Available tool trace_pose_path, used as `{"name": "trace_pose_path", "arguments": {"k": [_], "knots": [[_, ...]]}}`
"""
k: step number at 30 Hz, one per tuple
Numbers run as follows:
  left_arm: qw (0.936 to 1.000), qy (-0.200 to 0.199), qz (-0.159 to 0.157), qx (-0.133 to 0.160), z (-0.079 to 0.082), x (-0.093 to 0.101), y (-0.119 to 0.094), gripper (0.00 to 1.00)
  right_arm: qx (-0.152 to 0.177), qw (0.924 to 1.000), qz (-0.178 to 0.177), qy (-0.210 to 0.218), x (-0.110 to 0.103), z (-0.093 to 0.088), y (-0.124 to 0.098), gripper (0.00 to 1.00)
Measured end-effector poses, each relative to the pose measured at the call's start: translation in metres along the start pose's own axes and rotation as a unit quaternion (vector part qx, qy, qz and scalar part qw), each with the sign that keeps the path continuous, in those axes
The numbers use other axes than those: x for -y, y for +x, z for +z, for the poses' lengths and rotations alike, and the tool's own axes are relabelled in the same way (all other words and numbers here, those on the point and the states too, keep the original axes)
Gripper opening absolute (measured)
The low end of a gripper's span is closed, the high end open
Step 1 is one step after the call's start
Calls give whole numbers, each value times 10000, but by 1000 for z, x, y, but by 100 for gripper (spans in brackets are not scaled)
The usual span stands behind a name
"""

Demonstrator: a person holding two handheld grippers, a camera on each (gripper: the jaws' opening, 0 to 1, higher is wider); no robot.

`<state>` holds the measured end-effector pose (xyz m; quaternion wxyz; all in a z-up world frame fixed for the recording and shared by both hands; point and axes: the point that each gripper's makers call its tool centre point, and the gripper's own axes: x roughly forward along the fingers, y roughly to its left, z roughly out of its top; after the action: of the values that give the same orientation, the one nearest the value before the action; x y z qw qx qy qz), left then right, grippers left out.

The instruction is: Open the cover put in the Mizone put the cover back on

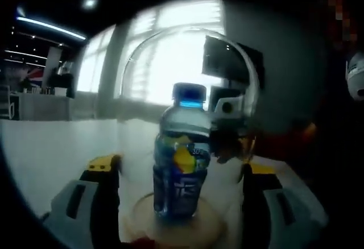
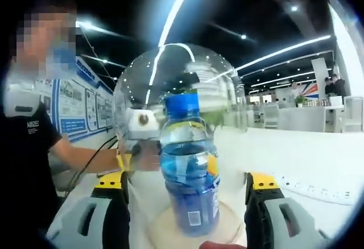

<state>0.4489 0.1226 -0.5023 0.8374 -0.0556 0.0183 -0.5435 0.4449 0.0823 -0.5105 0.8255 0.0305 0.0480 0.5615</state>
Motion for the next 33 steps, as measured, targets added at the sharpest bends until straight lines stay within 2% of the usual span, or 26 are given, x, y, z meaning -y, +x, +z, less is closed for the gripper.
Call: {"name": "trace_pose_path", "arguments": {"k": [10,11,18,22,27,33], "knots": [[9977,-101,640,196,2,1,-10,72,59,9983,-582,-40,-8,1,-15,62],[9970,-126,725,219,2,-5,-11,71,79,9979,-646,-53,-10,1,-16,61],[9928,-329,1098,336,1,-4,-21,65,37,9943,-1057,-167,-17,-7,-21,53],[9906,-411,1232,420,0,-2,-31,58,18,9919,-1248,-241,-21,-12,-25,47],[9882,-541,1258,682,5,4,-45,48,48,9892,-1445,-245,-26,-17,-33,41],[9888,-395,1352,500,-9,13,-53,48,162,9850,-1713,-104,-31,-23,-49,39]]}}
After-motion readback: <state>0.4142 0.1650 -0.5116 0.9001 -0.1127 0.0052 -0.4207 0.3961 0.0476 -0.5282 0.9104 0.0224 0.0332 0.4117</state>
